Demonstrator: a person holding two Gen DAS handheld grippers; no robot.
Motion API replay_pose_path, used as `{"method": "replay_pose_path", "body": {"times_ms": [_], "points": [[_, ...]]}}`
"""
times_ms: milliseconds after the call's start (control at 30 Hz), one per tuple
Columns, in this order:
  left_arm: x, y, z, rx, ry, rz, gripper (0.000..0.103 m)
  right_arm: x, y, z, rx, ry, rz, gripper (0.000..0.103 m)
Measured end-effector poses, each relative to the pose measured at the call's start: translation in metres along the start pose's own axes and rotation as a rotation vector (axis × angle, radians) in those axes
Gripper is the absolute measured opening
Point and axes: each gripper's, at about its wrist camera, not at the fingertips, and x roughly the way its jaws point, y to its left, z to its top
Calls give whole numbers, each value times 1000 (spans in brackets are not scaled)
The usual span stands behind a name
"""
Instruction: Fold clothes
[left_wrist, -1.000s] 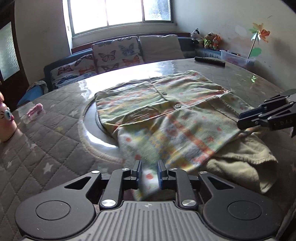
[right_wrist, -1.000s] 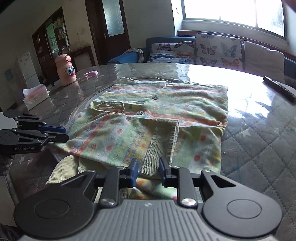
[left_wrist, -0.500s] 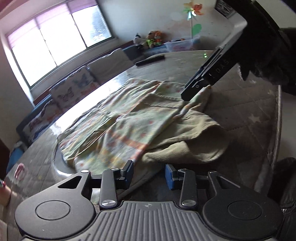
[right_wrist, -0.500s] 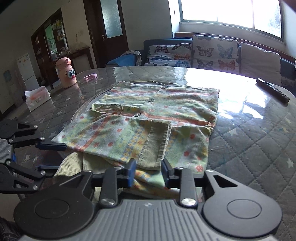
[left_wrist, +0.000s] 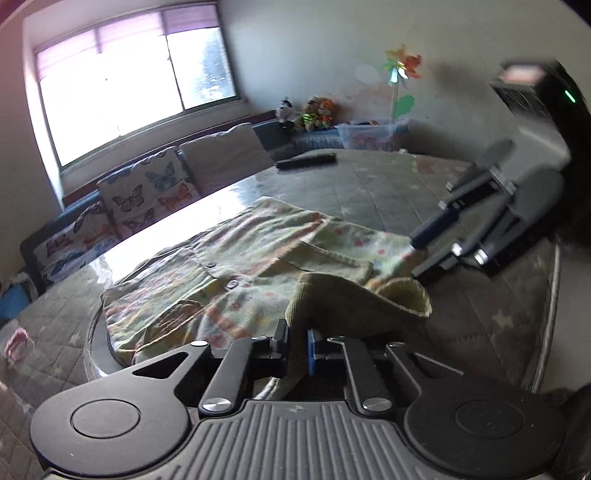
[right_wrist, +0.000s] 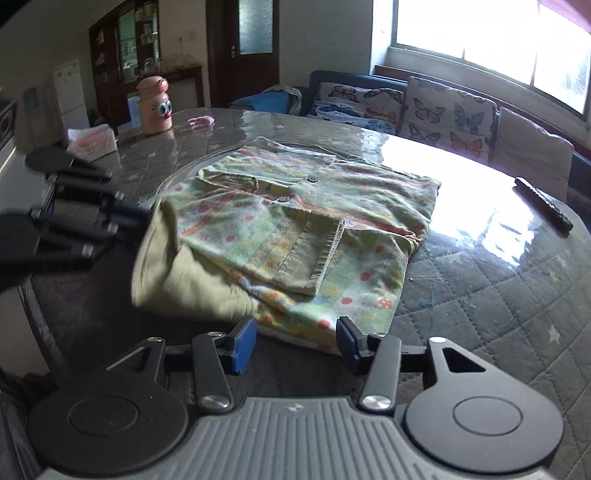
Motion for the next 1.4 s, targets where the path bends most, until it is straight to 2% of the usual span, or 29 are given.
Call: {"method": "replay_pose_path", "body": {"times_ms": [100, 300, 333, 400, 433, 500, 567, 600, 767, 967, 1033, 1067, 1133, 1267, 1400], "points": [[3, 13, 9, -62, -1, 4, 9, 6, 6, 6, -28, -18, 24, 54], [10, 22, 19, -101, 5, -3, 9, 18, 19, 17, -83, -53, 73, 52], [10, 23, 19, -104, 8, -3, 10, 20, 21, 19, -92, -59, 81, 49], [9, 25, 18, -110, 20, 2, 13, 25, 23, 23, -94, -63, 99, 36], [7, 25, 16, -109, 25, 4, 14, 27, 22, 25, -84, -58, 110, 22], [0, 22, 10, -88, 29, 18, 17, 30, 18, 31, -44, -55, 112, 19], [-8, 20, 4, -58, 32, 40, 32, 29, 11, 37, 11, -64, 124, 15], [-11, 19, 0, -40, 37, 51, 44, 28, 9, 39, 27, -73, 127, 15], [-14, 17, -16, 52, 68, 110, 46, 19, 6, 48, 58, -122, 127, 12], [-6, 18, -33, 152, 106, 184, 43, 14, 5, 53, 89, -162, 122, 10], [-5, 21, -37, 169, 114, 203, 28, 13, 6, 53, 99, -171, 121, 9], [-4, 22, -38, 177, 118, 214, 24, 13, 6, 53, 103, -174, 122, 9], [-7, 24, -40, 182, 108, 228, 11, 12, 7, 53, 109, -182, 119, 9], [-22, 26, -36, 177, 67, 237, 8, 2, 10, 53, 104, -208, 127, 7], [-51, 26, -27, 143, 26, 211, 8, -25, 14, 51, 91, -237, 159, 7]]}}
